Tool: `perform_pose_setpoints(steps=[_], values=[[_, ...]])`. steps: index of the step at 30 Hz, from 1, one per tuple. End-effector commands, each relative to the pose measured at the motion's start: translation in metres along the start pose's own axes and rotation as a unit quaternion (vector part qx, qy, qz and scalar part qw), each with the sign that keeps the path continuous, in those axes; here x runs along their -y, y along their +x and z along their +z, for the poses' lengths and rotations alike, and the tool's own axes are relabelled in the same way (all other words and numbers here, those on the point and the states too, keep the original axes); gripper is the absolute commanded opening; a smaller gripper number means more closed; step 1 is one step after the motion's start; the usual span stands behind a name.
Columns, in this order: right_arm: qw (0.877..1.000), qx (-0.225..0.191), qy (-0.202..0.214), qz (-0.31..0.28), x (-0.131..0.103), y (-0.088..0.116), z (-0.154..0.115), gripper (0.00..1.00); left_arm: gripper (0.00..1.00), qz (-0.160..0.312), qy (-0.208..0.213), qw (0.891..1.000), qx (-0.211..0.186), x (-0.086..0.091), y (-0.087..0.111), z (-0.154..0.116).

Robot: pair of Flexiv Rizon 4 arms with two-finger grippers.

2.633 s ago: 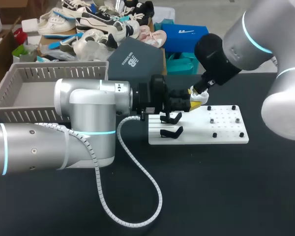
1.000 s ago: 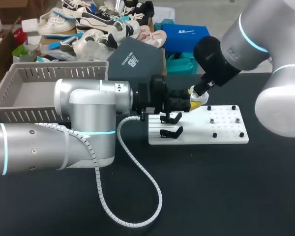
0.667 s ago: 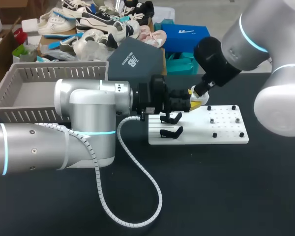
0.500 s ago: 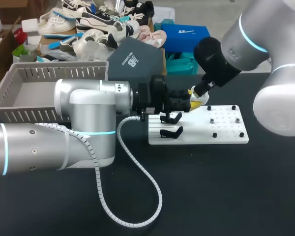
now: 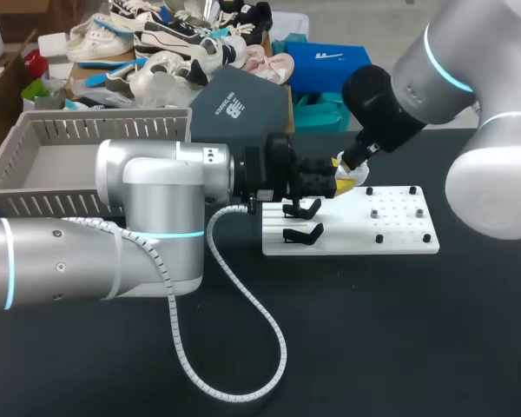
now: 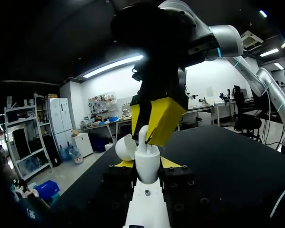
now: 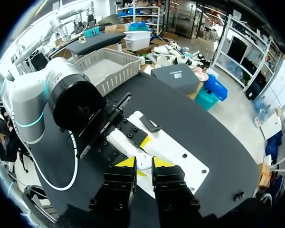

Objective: Pick up each earbud case from the left stands, insert the matching earbuds, close the lid, and place the case in the box.

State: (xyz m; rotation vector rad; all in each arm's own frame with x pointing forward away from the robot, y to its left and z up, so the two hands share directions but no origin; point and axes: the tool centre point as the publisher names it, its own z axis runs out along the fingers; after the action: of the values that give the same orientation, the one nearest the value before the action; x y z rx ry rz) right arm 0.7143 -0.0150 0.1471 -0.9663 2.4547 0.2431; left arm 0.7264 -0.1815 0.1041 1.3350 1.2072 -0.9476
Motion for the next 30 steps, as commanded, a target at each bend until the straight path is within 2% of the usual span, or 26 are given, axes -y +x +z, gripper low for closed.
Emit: perform_pose_setpoints(steps=[1,5,13,18,23,30], values=[[1.0,0.0,-0.001,-0.002,0.0,0.0,0.0,0.25,0.0,0.001,-0.001,1.0,0.002,0.001,-0.001,0.0],[1.0,0.002,-0.002,-0.003,-0.002,0.001,-0.001,0.37,0.0,0.001,-0.001,1.0,0.002,0.001,-0.001,0.0],[1.0,0.004,-0.001,-0.002,-0.004,0.002,-0.003,0.36,0.0,0.001,-0.001,1.0,0.002,0.001,-0.001,0.0],[1.0,0.025,0.005,-0.001,-0.008,0.005,-0.016,0.37,0.0,0.001,-0.001,1.0,0.002,0.001,-0.001,0.0],[0.999,0.038,0.012,0.005,-0.002,0.005,-0.027,0.38,0.0,0.001,-0.001,1.0,0.002,0.001,-0.001,0.0],[0.998,0.054,0.022,0.017,0.018,-0.025,-0.033,0.37,0.0,0.001,-0.001,1.0,0.002,0.001,-0.001,0.0]])
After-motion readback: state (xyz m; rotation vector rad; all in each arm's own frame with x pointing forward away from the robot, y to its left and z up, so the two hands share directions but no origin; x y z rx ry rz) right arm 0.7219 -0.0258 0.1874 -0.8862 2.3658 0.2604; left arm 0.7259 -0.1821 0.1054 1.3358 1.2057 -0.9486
